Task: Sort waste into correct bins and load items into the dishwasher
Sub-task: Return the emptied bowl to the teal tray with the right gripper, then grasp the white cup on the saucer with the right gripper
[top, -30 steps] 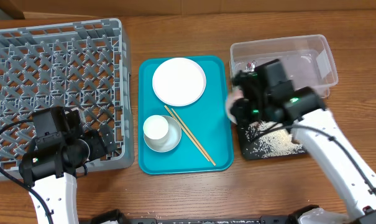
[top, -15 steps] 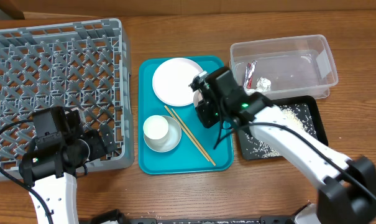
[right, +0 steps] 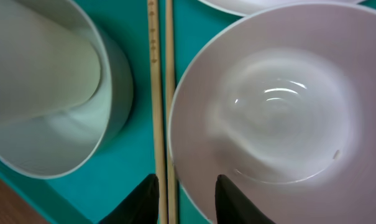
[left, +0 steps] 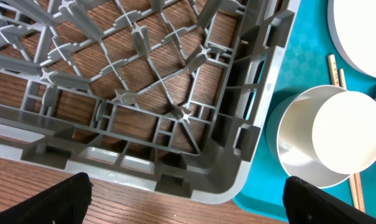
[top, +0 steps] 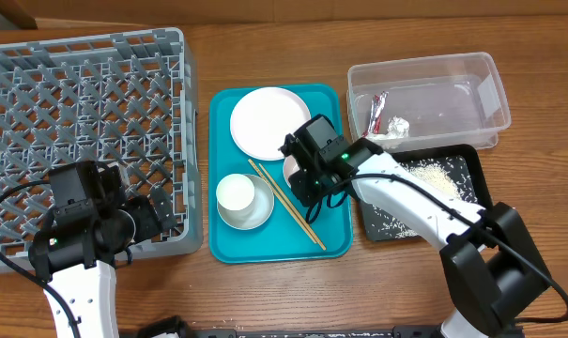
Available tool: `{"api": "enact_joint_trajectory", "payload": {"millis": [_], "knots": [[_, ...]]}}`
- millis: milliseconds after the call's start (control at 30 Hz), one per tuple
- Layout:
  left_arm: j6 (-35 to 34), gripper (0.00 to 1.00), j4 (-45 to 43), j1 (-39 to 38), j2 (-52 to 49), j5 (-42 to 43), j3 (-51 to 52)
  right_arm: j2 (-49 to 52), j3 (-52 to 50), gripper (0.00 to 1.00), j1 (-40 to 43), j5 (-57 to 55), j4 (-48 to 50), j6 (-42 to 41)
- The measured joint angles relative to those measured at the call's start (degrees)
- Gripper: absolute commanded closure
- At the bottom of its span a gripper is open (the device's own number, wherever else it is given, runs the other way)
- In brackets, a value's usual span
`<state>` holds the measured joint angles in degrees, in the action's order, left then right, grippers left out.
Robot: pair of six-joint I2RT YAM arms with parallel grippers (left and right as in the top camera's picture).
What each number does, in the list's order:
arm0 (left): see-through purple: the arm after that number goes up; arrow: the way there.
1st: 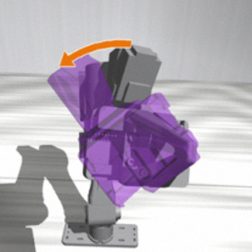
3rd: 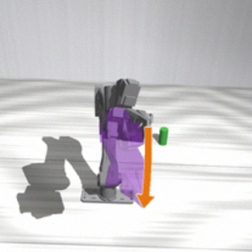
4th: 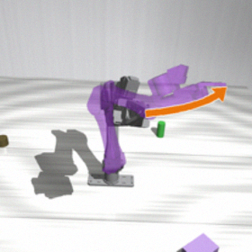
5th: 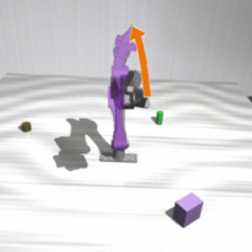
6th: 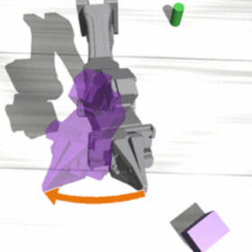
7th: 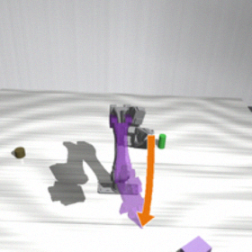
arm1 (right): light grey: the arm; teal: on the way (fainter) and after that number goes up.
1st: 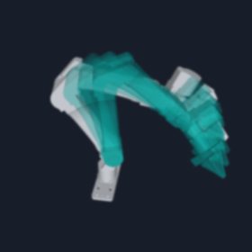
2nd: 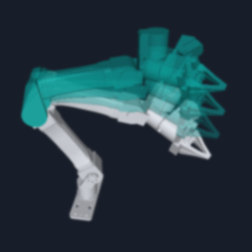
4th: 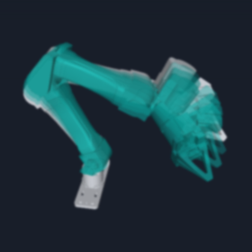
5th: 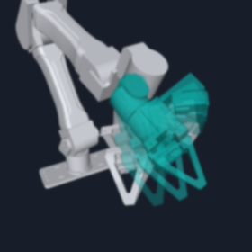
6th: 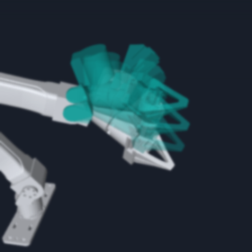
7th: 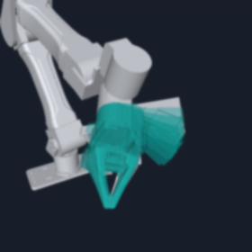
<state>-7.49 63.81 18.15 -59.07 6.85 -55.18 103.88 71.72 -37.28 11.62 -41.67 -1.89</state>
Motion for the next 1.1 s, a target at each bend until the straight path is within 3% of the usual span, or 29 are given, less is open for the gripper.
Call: {"api": "enact_joint_trajectory", "payload": {"millis": [300, 1000, 1100], "knots": [[0.0, 0.00, 0.0, 0.0, 0.0, 0.0, 0.0, -3.8, 13.8, 0.56, -0.8, 2.1, -5.8, -0.8], [0.0, 0.00, 0.0, 0.0, 0.0, 0.0, 0.0, 4.7, 14.0, 0.57, -12.0, 2.3, -5.1, -7.5], [0.0, 0.00, 0.0, 0.0, 0.0, 0.0, 0.0, 6.0, 14.0, 0.64, -11.9, 1.9, -5.0, -8.3]]}}
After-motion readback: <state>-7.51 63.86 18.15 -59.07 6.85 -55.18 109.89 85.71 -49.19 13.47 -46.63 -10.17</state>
